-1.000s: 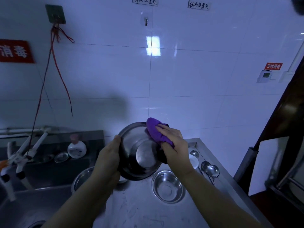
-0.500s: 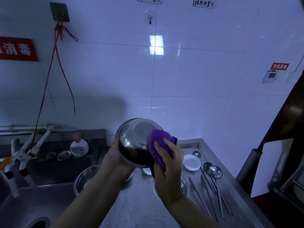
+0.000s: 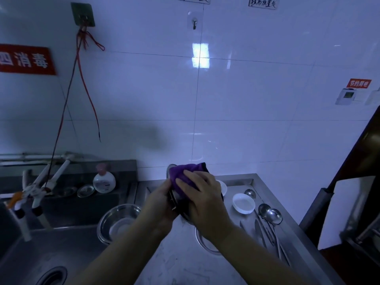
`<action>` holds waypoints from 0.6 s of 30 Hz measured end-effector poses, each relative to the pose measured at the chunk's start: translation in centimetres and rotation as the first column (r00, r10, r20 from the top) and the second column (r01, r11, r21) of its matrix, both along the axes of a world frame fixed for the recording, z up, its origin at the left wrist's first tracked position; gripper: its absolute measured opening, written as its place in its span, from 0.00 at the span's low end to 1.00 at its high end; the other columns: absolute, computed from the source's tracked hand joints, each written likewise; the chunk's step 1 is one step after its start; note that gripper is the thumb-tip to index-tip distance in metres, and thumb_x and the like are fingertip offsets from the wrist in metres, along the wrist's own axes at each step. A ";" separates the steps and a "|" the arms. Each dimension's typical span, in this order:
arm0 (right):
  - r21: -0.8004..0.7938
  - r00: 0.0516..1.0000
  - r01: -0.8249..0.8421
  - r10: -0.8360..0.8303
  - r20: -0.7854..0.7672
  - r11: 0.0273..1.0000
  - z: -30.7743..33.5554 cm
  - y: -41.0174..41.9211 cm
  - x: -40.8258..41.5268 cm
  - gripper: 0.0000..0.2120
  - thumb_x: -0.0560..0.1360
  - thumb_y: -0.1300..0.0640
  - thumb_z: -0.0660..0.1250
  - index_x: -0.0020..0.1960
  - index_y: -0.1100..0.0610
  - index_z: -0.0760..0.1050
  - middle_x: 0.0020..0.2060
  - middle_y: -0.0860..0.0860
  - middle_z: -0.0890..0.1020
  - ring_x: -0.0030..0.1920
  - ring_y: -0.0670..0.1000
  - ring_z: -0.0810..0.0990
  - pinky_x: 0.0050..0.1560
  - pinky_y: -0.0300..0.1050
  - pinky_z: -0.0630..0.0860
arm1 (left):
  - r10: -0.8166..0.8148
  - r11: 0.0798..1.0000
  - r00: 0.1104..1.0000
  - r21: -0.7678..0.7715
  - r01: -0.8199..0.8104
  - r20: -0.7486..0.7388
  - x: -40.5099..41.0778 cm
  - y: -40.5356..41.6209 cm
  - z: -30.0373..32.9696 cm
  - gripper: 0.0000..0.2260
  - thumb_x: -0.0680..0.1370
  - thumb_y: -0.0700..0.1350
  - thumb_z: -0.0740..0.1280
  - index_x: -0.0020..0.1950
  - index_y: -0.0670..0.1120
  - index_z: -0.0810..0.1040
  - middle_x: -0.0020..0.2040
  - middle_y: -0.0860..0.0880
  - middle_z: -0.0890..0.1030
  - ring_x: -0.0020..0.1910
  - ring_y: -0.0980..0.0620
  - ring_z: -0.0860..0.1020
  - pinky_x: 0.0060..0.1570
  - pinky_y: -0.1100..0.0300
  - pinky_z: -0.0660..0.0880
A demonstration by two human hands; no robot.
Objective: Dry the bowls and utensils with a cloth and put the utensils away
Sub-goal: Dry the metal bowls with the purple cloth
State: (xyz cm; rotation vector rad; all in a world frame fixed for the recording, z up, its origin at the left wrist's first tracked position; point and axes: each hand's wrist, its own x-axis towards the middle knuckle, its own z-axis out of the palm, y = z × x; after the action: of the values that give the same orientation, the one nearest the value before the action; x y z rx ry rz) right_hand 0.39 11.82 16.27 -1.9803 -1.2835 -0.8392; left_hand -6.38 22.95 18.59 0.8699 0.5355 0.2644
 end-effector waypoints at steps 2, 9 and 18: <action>-0.032 0.998 0.003 -0.001 0.062 0.999 -0.6 0.0 -0.3 0.17 0.73 0.59 0.67 0.62 0.55 0.78 0.62 0.54 0.78 0.61 0.58 0.75 0.56 0.57 0.74 | 0.010 1.000 1.000 -0.028 -0.010 -0.014 0.0 0.2 0.2 0.17 0.77 0.52 0.64 0.58 0.40 0.78 0.46 0.42 0.84 0.47 0.44 0.81 0.35 0.55 0.79; -0.020 0.978 -0.030 0.034 0.208 0.999 -3.0 -1.1 -0.7 0.16 0.75 0.61 0.67 0.63 0.53 0.78 0.62 0.52 0.78 0.62 0.54 0.71 0.56 0.55 0.73 | 0.011 0.988 1.000 -0.152 -0.013 -0.016 -0.6 1.6 0.8 0.15 0.80 0.48 0.61 0.58 0.36 0.75 0.36 0.41 0.82 0.32 0.48 0.82 0.26 0.60 0.78; 0.121 0.989 -0.062 0.045 0.138 0.991 -5.6 -3.1 0.9 0.21 0.69 0.63 0.76 0.58 0.52 0.75 0.59 0.53 0.71 0.59 0.55 0.70 0.52 0.50 0.79 | 0.145 0.975 0.988 -0.162 -0.153 -0.061 -0.5 3.4 0.4 0.14 0.81 0.45 0.59 0.60 0.37 0.75 0.49 0.40 0.81 0.45 0.44 0.79 0.32 0.53 0.81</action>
State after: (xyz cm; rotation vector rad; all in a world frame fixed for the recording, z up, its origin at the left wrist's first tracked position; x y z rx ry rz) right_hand 1.32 8.74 10.67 -1.8097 -1.3203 -1.0174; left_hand -6.88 26.32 18.94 0.6763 0.6606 0.3313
